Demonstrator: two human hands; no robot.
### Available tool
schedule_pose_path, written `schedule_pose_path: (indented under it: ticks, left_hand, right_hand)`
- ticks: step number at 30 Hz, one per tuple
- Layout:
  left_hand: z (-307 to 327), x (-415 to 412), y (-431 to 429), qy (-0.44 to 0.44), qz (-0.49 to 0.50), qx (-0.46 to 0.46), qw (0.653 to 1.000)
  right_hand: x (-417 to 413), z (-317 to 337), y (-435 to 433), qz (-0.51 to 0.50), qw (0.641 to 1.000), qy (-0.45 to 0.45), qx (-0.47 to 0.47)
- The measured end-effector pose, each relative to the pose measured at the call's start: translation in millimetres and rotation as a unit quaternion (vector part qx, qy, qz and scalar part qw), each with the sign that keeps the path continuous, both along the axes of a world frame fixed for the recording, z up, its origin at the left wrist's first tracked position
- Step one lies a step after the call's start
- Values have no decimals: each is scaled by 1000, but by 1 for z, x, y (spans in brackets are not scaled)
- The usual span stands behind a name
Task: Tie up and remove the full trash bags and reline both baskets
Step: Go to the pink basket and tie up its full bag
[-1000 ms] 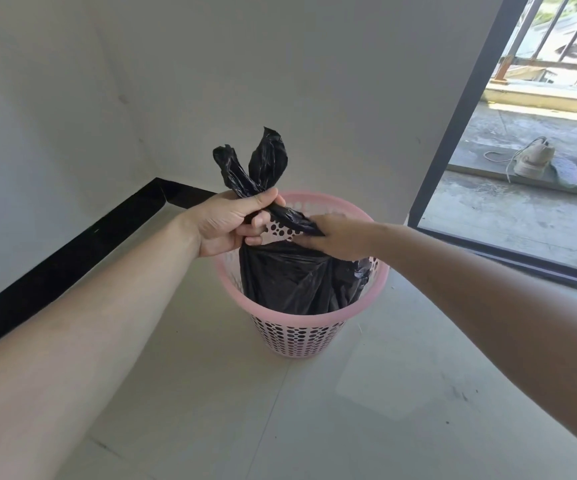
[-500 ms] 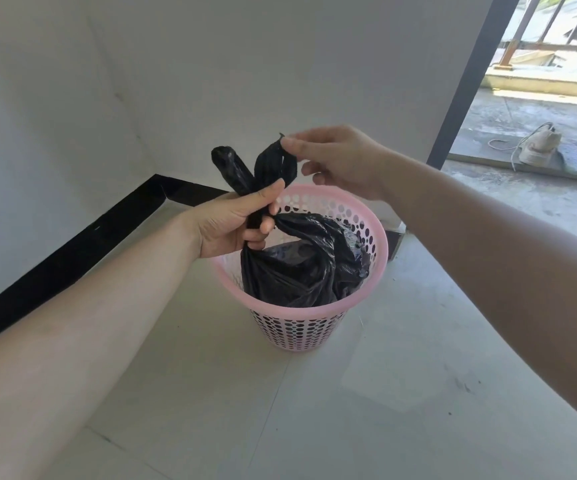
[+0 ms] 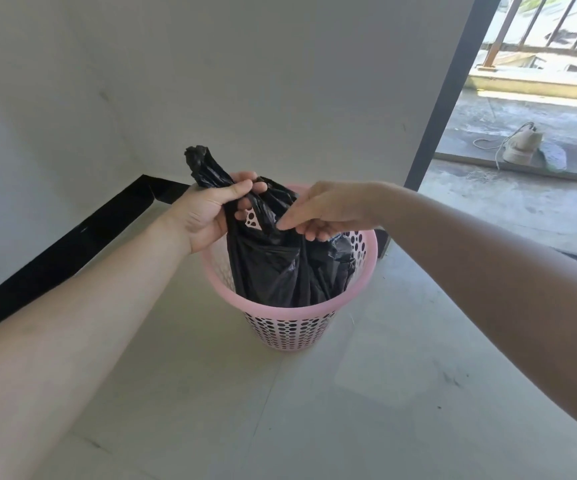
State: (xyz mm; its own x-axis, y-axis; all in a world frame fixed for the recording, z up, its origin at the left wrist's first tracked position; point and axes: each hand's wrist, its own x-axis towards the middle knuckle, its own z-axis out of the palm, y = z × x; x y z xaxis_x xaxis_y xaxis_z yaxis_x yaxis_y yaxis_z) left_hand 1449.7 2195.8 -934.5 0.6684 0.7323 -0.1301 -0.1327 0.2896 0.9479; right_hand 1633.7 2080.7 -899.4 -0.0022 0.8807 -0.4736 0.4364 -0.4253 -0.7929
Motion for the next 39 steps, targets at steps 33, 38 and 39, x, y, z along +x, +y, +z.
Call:
schedule_pose_path:
  ticks: [33,38,39]
  left_hand:
    - [6,18,-4,-104,131,-111,980]
    - [9,15,-5,-112,93,-155,977]
    - [8,14,-5,-101,81,-149,980]
  right_hand:
    - [5,-54,34,-163,980,112,-32]
    - [-7,-47,27,-209,958,190,50]
    - [-13,-47,29,-241,947,192,95]
